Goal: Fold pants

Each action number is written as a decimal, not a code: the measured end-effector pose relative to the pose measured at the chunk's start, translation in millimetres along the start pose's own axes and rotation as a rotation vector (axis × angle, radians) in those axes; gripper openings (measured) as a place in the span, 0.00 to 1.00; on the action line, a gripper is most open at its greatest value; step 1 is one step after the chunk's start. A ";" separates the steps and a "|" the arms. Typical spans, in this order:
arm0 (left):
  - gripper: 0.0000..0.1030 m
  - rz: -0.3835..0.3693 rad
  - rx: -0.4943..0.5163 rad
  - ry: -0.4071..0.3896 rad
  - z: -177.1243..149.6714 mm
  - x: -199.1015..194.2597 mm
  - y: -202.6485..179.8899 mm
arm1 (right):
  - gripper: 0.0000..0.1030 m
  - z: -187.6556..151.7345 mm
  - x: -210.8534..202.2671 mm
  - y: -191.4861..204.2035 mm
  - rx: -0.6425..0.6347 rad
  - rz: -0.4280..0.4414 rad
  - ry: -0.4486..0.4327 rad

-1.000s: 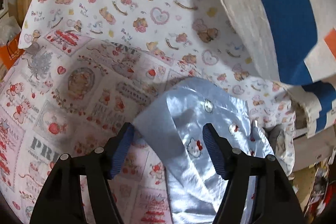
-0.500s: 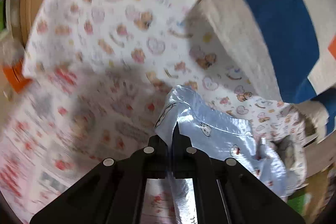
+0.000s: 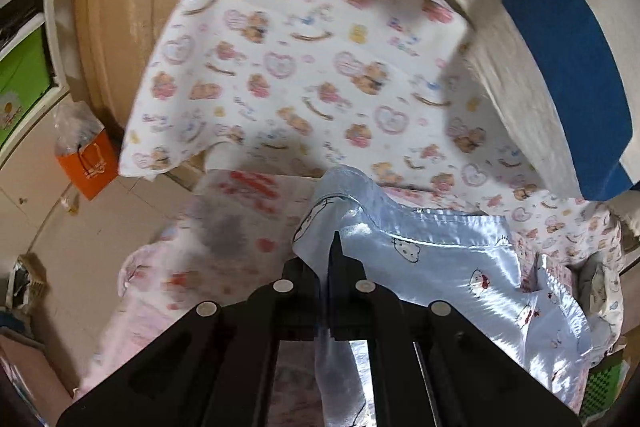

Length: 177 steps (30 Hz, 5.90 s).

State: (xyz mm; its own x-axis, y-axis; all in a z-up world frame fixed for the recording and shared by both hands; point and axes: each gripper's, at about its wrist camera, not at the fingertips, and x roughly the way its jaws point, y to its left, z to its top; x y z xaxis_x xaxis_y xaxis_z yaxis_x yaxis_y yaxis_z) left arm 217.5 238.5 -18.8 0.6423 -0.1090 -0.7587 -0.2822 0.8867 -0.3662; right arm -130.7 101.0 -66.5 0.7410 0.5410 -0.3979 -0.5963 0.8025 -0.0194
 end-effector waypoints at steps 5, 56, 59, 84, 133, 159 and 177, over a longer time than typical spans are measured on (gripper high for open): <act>0.02 0.001 -0.020 -0.021 10.5 -25.9 17.5 | 0.08 8.6 -1.4 19.4 -0.024 0.016 -0.043; 0.04 -0.429 0.701 0.158 -217.2 30.0 -460.6 | 0.08 -79.0 -142.8 -81.0 0.213 -0.513 -0.124; 0.36 -0.431 0.713 0.122 -216.6 24.5 -460.4 | 0.08 -78.8 -142.9 -79.5 0.210 -0.519 -0.131; 0.31 -0.156 0.636 -0.153 -139.7 -24.3 -297.4 | 0.66 -61.4 -162.9 -155.9 0.289 -0.762 -0.146; 0.15 -0.137 0.488 -0.039 -112.0 51.3 -236.3 | 0.27 11.8 21.0 -471.3 0.541 -0.519 0.398; 0.79 -0.207 0.386 0.108 -81.3 82.3 -240.2 | 0.38 37.7 8.6 -494.3 0.540 -0.631 0.422; 0.46 -0.427 0.270 0.147 -78.0 117.1 -261.1 | 0.10 22.8 27.9 -494.0 0.577 -0.590 0.448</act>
State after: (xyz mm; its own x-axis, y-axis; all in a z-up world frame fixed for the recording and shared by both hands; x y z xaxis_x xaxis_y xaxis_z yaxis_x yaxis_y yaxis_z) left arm 310.8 -40.9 -54.1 0.5473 -0.5304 -0.6474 0.1890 0.8318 -0.5218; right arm 191.6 -274.6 -47.0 0.6152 -0.0442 -0.7872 0.1722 0.9818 0.0795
